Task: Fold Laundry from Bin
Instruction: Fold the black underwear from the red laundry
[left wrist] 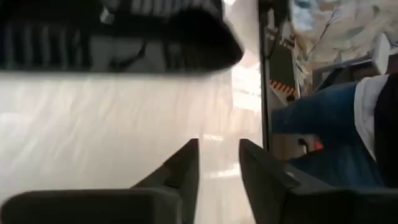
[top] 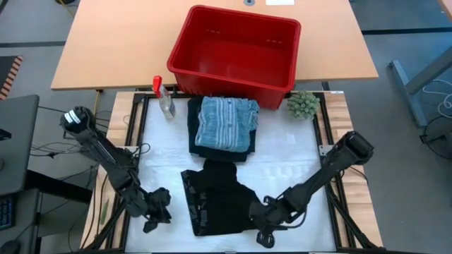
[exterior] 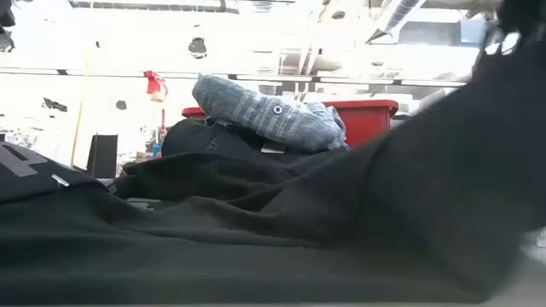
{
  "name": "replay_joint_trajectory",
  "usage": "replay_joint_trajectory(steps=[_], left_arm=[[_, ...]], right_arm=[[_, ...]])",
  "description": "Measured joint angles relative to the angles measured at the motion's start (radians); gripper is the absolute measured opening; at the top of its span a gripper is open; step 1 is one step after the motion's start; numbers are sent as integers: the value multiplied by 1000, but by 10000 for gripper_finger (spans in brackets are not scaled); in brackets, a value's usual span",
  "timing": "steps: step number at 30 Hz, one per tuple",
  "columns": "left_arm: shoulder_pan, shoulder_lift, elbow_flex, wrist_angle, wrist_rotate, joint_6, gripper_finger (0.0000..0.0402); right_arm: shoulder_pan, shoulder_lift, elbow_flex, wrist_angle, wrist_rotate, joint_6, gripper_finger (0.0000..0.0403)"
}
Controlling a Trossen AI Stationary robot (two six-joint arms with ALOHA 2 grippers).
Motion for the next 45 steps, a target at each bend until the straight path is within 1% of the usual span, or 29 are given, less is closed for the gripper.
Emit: replay_joint_trajectory(steps=[2, 3, 6, 9, 10, 12, 14, 16, 18, 20, 22, 23, 27, 30, 34, 38, 41, 45], left_arm=[[-1, 39, 11, 49, -31, 65, 119], [-1, 55, 19, 65, -58, 122, 131], [-1, 96, 54, 74, -163, 340, 160], [4, 130, 85, 43, -256, 542, 177], [14, 142, 91, 26, -256, 590, 179], [46, 171, 96, 4, -198, 640, 180], [83, 204, 96, 7, -122, 646, 178], [115, 241, 96, 11, -70, 663, 175], [138, 274, 96, 22, -63, 692, 171], [158, 308, 96, 59, -65, 723, 168], [174, 345, 96, 106, -63, 729, 167], [178, 361, 96, 131, -63, 729, 167], [180, 410, 98, 179, -59, 726, 167], [181, 424, 99, 183, -29, 700, 166], [181, 424, 101, 189, 39, 622, 166], [170, 424, 100, 195, 116, 607, 166], [158, 425, 100, 203, 130, 624, 166], [137, 426, 99, 197, 140, 671, 166]], right_arm=[[-3, 5, 0, 3, -56, 27, 64], [-3, 2, 0, 8, -76, 29, 72], [-2, -17, 0, 7, -121, 33, 97], [1, -56, 0, 5, -164, 45, 117], [5, -71, 1, 1, -171, 59, 122], [13, -95, 1, -21, -171, 86, 130], [25, -108, 1, -29, -166, 101, 136], [33, -116, 1, -36, -165, 102, 141], [39, -118, 1, -35, -159, 109, 147], [37, -109, 1, -19, -108, 133, 155], [21, -86, 1, 55, -40, 166, 161], [11, -68, 1, 110, -19, 157, 164], [-37, 20, 1, 325, -2, 18, 166], [-79, 101, 24, 399, 6, -41, 165], [-126, 212, 103, 448, -4, -131, 165], [-149, 322, 227, 474, -4, -203, 165], [-158, 404, 326, 463, -4, -245, 165], [-160, 483, 434, 441, -4, -249, 165]])
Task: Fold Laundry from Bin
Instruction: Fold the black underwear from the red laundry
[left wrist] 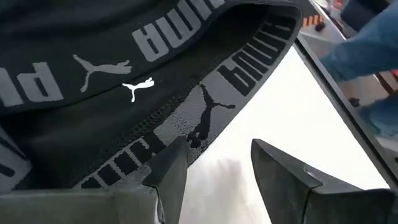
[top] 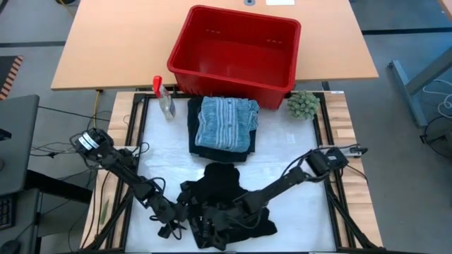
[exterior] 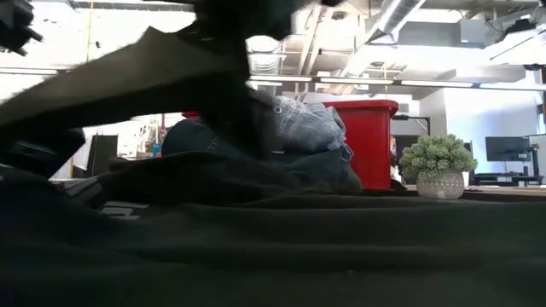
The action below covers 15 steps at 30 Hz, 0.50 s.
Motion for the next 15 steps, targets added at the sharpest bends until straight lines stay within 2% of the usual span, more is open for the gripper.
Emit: replay_joint_trajectory(steps=[7, 15], left_arm=[[-2, 0, -1, -7, 29, 53, 166], [2, 1, -2, -4, 31, 58, 166]], right_arm=[[15, 60, 90, -39, 51, 15, 164], [32, 61, 90, -57, 80, -12, 164]])
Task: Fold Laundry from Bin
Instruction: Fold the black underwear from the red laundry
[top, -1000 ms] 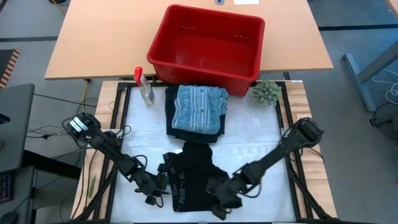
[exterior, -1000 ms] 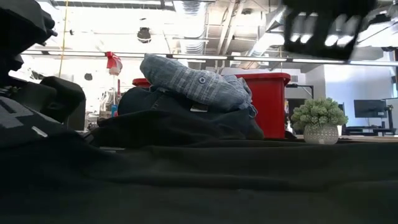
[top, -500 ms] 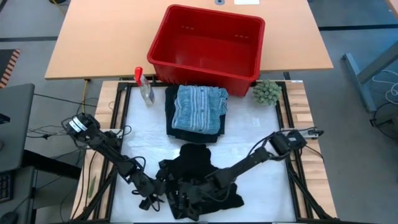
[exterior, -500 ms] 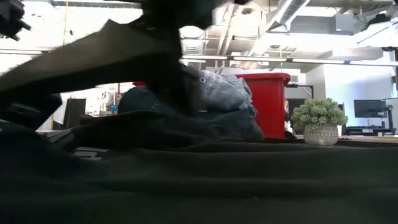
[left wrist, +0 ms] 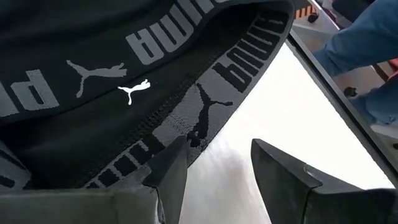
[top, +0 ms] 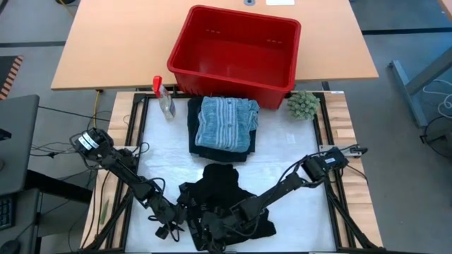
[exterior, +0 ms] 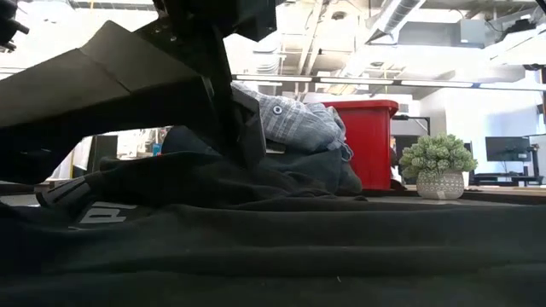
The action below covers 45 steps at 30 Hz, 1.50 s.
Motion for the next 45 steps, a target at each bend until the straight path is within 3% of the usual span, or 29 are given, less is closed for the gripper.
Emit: replay_joint_trajectory(steps=[7, 18, 31, 36, 41, 44, 45], left_arm=[[10, 0, 0, 9, -6, -20, 166], [10, 2, 0, 16, -84, -60, 166], [11, 1, -1, 16, -100, -70, 166], [12, 1, -1, 6, -76, -72, 166], [12, 1, 0, 0, -74, -103, 166], [15, 1, 0, -2, -58, -136, 166], [17, 0, 0, -3, -48, -148, 166]], right_arm=[[18, 0, 0, -43, 103, -166, 179], [8, 0, 0, -20, 103, -285, 275], [2, 76, 2, 48, 27, -283, 278], [2, 70, 2, 2, 42, -287, 225], [1, 55, 2, -52, 25, -258, 105], [1, 36, -1, -67, -65, -224, 32], [1, 27, -2, -68, -95, -221, 24]])
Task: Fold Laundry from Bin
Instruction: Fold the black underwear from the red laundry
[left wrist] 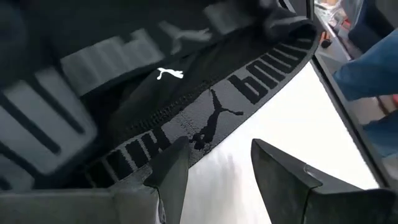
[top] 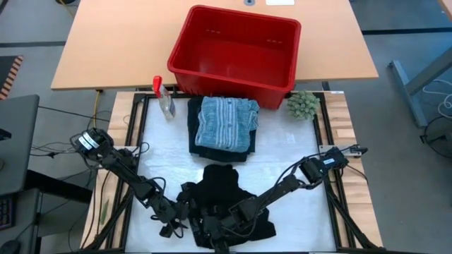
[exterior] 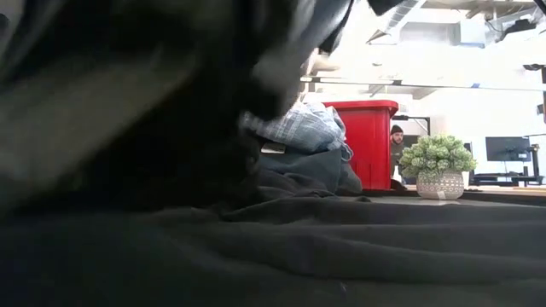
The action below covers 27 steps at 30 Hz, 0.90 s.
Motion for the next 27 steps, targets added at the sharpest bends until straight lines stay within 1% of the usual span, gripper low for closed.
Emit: replay_joint_trajectory(steps=[3, 6, 10, 13, 16, 18, 21, 23, 25, 27], left_arm=[[11, 0, 0, 1, 32, -21, 166], [17, 0, -1, 4, 37, -30, 166], [21, 0, -1, 17, 39, -47, 166], [22, 0, -1, 19, 46, -73, 166], [33, 0, -1, 19, 89, -125, 166], [46, -15, 0, 6, 158, -179, 166], [83, -66, -6, -31, 305, -232, 166], [104, -124, -10, -57, 357, -243, 166], [109, -196, -6, -74, 334, -218, 167], [105, -270, -2, -130, 262, -171, 167]], right_arm=[[12, -47, 0, -41, -12, 0, 28], [24, -103, 1, -119, 33, -25, 35], [30, -170, 0, -272, 99, -44, 26], [27, -240, 0, -330, 123, -39, 26], [26, -309, 1, -349, 146, -39, 26], [32, -348, 0, -369, 173, -39, 26], [39, -404, 0, -399, 222, -41, 29], [43, -442, 1, -439, 253, -49, 30], [45, -470, 4, -479, 276, -55, 30], [45, -488, 3, -527, 275, -55, 27]])
